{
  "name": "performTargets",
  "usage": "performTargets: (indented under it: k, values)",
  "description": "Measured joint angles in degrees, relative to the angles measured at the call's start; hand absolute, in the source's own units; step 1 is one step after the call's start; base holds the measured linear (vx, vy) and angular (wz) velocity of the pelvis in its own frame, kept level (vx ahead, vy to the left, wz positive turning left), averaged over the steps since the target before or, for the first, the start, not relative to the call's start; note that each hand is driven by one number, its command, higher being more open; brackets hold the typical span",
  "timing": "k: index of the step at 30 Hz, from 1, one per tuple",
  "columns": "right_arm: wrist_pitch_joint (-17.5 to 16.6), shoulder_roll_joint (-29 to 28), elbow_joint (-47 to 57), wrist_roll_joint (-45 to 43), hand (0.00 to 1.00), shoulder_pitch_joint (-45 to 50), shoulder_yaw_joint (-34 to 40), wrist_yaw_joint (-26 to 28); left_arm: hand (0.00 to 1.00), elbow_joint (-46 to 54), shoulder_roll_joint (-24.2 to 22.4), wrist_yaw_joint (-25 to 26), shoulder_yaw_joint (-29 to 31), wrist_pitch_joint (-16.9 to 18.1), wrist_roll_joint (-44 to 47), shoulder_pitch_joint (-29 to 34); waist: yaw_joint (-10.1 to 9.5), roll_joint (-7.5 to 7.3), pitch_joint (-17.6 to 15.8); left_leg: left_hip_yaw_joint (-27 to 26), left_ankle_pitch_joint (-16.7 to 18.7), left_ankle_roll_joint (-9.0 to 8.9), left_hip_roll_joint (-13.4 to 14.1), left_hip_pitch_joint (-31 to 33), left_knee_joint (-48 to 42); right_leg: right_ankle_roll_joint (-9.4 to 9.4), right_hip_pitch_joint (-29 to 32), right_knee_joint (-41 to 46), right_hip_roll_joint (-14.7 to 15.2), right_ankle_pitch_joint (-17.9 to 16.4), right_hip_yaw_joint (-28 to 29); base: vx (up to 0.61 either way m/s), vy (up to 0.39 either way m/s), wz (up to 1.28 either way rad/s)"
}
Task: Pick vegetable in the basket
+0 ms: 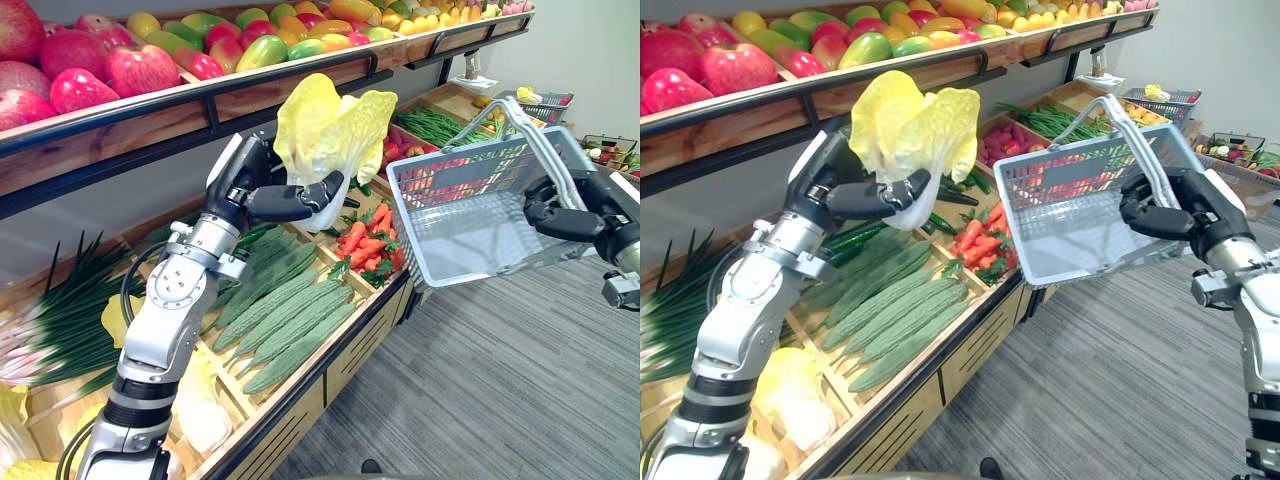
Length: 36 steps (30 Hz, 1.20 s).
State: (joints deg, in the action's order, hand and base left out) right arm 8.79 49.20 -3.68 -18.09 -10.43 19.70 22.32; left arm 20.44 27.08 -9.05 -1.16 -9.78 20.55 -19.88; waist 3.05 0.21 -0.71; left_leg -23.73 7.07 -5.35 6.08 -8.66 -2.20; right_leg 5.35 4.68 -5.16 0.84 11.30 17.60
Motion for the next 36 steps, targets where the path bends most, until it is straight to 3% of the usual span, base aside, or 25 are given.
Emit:
performTargets:
  k: [8,12,19,23,26,29,31,36]
  values:
    - [0.01,0.43,0.4,0.09,0.0,-0.57,-5.91,7.19,0.0,-2.6,0.16,-2.71,-3.7,4.86,-8.46,-1.7,-0.2,-0.02,0.03,0.02,-0.02,0.0,-0.14,0.02,0.0,0.09,-0.01,0.02,0.13,0.17,0.05,0.0,0.0,0.0]
    - [0.11,0.43,4.18,0.6,0.0,-0.57,-6.91,8.8,0.0,-2.44,1.91,-2.83,-5.27,10.54,-14.97,-1.69,-0.23,0.0,0.04,0.08,-0.02,0.01,-0.14,0.09,-0.04,0.11,-0.01,0.02,0.14,0.22,0.04,0.0,0.0,0.0]
    - [1.36,-0.07,11.65,2.25,0.0,-0.55,-7.5,11.02,0.0,2.47,5.17,-5.6,-5.24,15.94,-19.12,-0.48,-0.56,0.01,0.05,0.62,-0.06,0.09,-0.19,0.37,-0.25,0.15,-0.06,0.02,0.3,0.27,-0.31,0.01,0.006,0.03]
    - [1.85,-1.64,12.0,2.25,0.0,-0.46,-7.5,11.03,0.0,5.16,6.99,-7.92,-5.26,23.03,-24.49,2.62,-0.94,0.02,0.06,0.82,-0.14,0.17,-0.24,0.35,-0.24,0.15,-0.17,0.0,0.44,0.26,-0.58,0.01,0.01,0.02]
    - [2.25,-2.16,12.58,2.24,0.0,0.29,-7.53,11.02,0.0,6.63,7.35,-9.4,-5.58,26.08,-26.92,4.08,-1.14,0.03,0.06,0.88,-0.17,0.19,-0.28,0.35,-0.24,0.16,-0.19,-0.03,0.5,0.25,-0.68,0.0,0.0,0.0]
    - [2.49,-2.17,13.05,2.25,0.0,0.58,-7.54,11.02,0.0,6.75,7.79,-10.33,-7.66,27.18,-27.64,4.16,-1.24,0.03,0.06,0.99,-0.2,0.22,-0.3,0.26,-0.24,0.16,-0.34,-0.05,0.56,0.23,-0.83,0.0,0.0,0.0]
    - [2.48,-2.22,14.16,2.25,0.0,0.89,-7.88,11.02,0.0,6.88,8.09,-13.68,-12.08,28.42,-27.98,5.76,-1.25,0.03,0.07,0.97,-0.2,0.22,-0.3,0.1,-0.24,0.14,-0.43,-0.13,0.55,0.17,-0.85,0.0,0.0,0.0]
    - [2.48,-2.2,15.8,2.21,0.0,1.09,-9.39,11.02,0.0,6.85,8.53,-21.1,-19.39,27.75,-27.92,8.66,-1.11,0.11,0.16,0.77,-0.21,0.14,-0.09,-0.3,-0.19,-0.06,-0.62,-0.27,0.38,-0.39,-1.11,0.0,0.0,0.0]
